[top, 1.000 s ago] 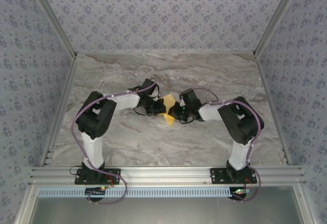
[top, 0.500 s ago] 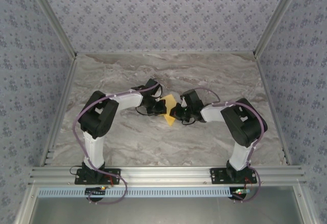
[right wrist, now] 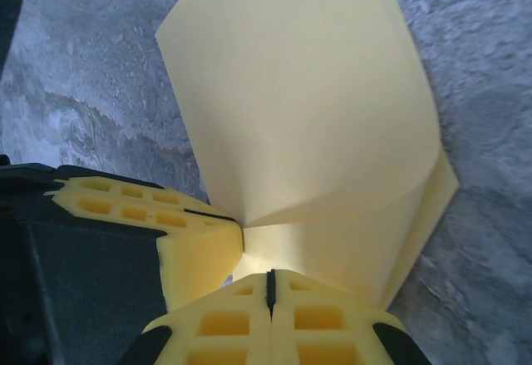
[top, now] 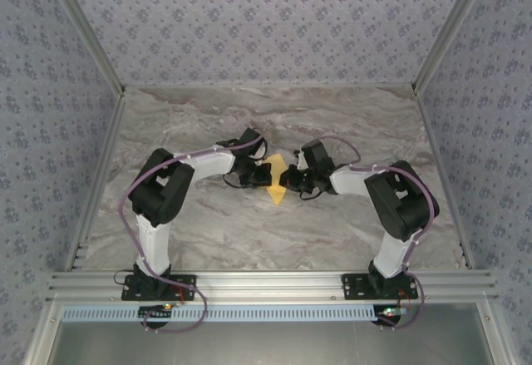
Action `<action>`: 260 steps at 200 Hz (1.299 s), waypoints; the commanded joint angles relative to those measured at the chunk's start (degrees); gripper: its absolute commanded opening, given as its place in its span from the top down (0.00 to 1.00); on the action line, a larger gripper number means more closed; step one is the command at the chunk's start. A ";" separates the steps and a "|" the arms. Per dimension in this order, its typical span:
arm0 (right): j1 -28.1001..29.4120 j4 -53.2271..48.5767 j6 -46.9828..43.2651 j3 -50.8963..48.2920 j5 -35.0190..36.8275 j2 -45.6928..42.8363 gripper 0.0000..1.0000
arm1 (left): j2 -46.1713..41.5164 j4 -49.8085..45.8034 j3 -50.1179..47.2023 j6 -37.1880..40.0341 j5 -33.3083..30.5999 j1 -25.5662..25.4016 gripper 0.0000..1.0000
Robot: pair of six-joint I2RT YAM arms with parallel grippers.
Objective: Fold a paper plane with a square sheet of paper (pick it up from the middle)
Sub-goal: Third fold the triangle at the center of the table.
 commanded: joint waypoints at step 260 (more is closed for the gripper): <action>-2.97 -5.69 -4.06 6.45 3.02 6.23 1.00 | 6.20 -10.88 -3.77 2.33 -10.04 -0.39 1.00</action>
